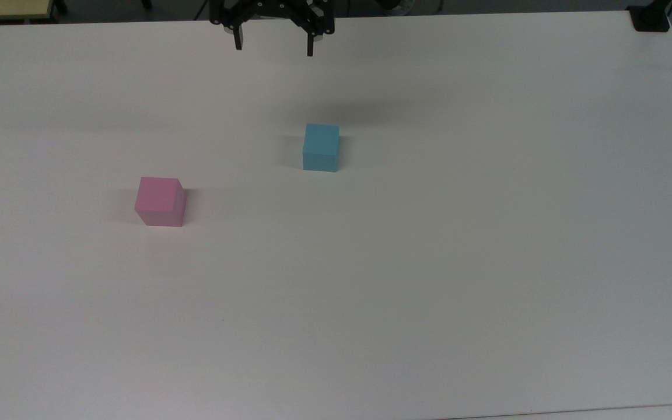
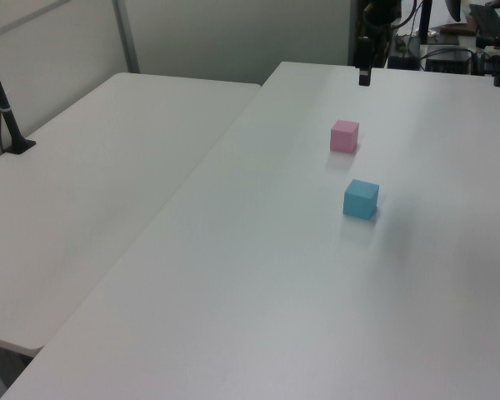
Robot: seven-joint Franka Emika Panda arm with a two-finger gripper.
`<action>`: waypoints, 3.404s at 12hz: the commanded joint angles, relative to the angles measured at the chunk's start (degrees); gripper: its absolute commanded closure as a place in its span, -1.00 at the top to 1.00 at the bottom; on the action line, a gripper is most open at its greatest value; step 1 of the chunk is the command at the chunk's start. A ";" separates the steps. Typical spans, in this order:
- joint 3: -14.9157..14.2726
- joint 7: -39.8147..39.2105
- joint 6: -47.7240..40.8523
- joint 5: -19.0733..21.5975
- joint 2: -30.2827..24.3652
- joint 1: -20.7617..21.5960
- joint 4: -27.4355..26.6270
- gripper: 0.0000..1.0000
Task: Put blue cube on pink cube
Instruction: 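Move the open gripper down toward the light-blue cube, then close the gripper around the light-blue cube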
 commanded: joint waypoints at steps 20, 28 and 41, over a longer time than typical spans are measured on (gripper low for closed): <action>-0.91 1.86 -5.92 1.47 0.48 2.82 0.21 1.00; -0.65 3.51 -6.90 1.47 2.66 5.01 -0.22 1.00; -1.35 8.36 20.53 -2.65 15.06 8.17 -16.30 1.00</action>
